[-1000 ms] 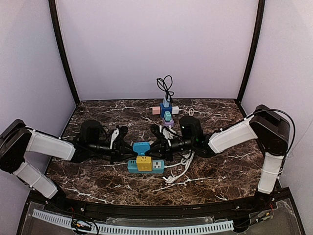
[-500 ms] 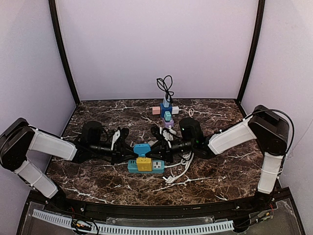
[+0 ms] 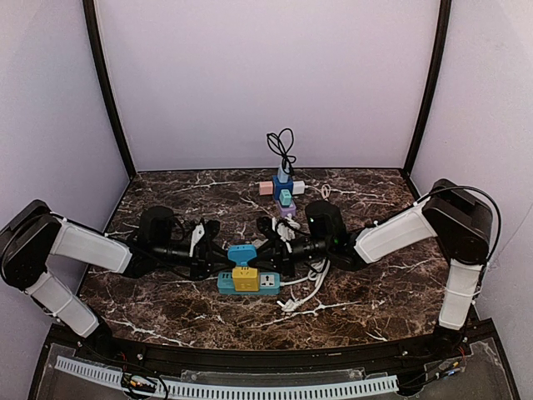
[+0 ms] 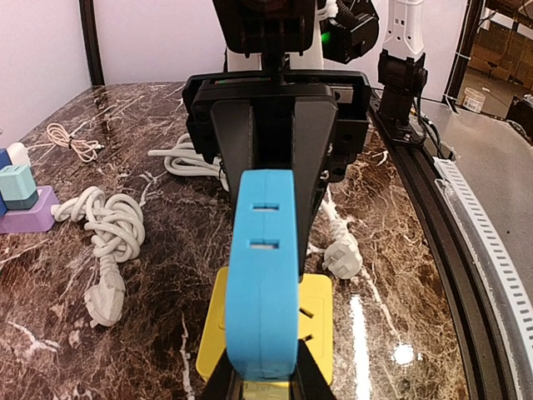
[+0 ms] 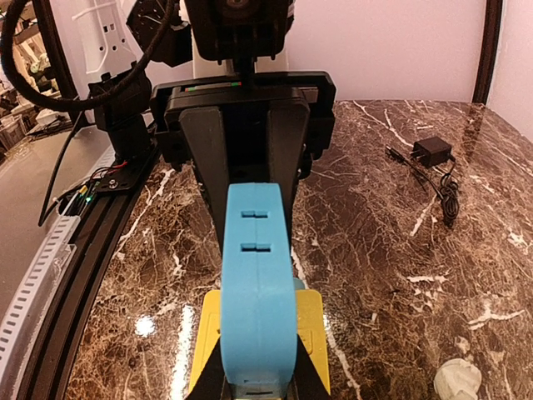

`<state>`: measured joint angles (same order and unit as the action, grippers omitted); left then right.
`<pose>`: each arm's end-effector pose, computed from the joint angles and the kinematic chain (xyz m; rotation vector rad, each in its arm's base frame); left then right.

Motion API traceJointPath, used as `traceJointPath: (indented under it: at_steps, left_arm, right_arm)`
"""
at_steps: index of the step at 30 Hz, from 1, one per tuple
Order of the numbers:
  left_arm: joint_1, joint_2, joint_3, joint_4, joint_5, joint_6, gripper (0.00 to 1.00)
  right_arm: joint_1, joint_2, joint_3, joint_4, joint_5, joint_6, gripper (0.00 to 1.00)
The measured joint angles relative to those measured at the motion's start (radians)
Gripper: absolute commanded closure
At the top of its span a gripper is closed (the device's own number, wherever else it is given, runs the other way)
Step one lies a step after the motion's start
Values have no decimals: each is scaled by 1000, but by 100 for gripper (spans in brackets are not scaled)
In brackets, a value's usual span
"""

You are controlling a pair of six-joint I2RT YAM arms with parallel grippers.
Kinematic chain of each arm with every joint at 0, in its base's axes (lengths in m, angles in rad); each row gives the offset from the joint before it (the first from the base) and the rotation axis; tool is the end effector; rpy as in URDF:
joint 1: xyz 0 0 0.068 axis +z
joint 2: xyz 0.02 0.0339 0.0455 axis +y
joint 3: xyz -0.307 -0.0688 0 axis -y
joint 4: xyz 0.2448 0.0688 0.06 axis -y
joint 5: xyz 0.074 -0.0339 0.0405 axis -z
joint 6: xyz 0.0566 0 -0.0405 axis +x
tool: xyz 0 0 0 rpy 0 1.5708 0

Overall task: Insert the plug
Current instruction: Insert the plug into the socket.

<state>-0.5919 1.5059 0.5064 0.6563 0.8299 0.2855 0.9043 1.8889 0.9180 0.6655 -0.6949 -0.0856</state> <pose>0.2162 -0.1957 0.2086 1.2935 1.4175 -0.9950 0.2286 0.3492 0.2016 -1.3589 1.4455 1.1966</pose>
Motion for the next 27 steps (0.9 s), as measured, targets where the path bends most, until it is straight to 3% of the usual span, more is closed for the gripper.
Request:
traceJointPath:
  at_steps: [14,19,27]
  left_arm:
    - [1,5,0,3,8,46,99]
    - [3,5,0,-3,28,45,99]
    - [-9,5,2,1,27,105,99]
  right_arm:
    - [1,1,-1,1,6,-33,100]
    - [3,4,-1,0,3,-29,75]
    - [24,19,27,-39,-1,21,64]
